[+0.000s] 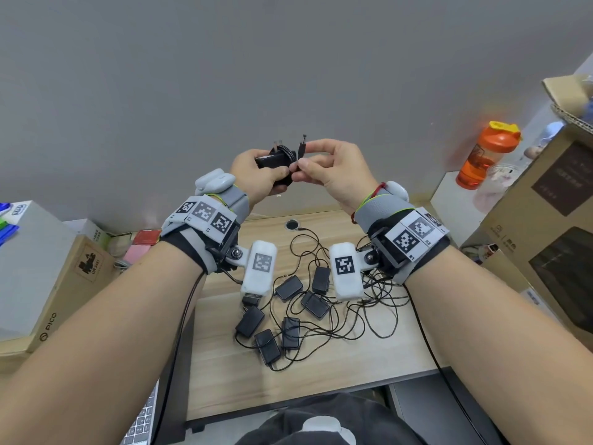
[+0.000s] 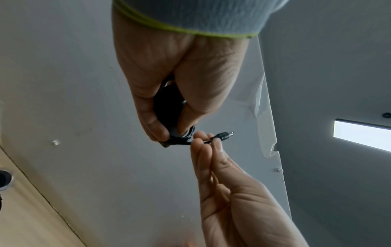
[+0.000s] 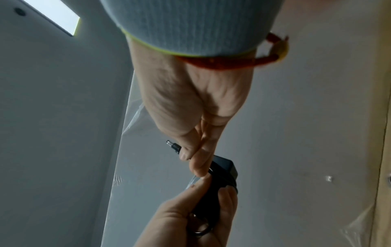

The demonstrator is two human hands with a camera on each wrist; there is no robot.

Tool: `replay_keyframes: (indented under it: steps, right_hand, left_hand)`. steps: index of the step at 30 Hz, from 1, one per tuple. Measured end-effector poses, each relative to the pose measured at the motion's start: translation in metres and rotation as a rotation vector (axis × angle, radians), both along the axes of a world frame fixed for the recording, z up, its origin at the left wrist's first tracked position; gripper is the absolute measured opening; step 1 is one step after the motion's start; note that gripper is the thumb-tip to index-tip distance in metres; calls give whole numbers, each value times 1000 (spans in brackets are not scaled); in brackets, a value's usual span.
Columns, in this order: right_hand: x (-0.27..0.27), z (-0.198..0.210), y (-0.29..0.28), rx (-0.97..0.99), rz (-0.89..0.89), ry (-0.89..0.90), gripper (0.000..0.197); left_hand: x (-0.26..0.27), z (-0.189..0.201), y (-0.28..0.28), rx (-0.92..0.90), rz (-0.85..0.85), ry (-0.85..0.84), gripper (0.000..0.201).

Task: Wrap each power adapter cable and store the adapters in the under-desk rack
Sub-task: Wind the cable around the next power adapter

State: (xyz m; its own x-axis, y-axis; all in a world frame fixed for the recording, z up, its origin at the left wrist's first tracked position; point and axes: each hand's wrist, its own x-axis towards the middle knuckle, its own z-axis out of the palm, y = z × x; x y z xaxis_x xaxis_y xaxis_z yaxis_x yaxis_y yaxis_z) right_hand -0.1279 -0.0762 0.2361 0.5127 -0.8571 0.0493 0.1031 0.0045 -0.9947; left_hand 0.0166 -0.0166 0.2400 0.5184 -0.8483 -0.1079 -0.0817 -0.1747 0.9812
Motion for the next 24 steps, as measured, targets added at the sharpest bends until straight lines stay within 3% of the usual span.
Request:
replay_keyframes:
  steps: [3,11,13,15,18,24]
  right_hand:
    - [0,-1,3,-31,2,55,20]
    - [2,-2,4,76,44,208,32]
    - [4,0,4,82,21,225,25]
    - [5,1,3,48,19,256,6]
    - [8,-5,0,12,-35,313,20]
    - [12,-18,-5,-136,-172,432,17]
  left_hand:
    - [0,-2,1,16,2,5,41]
    - [-4,0,1,59,-24,73,42]
    - [-5,0,1,67,-44,48,40]
    - [-6,1,2,75,-72,24,38]
    - [-7,1,3,68,-119,31,36]
    - [-6,1,4,82,-166,27,33]
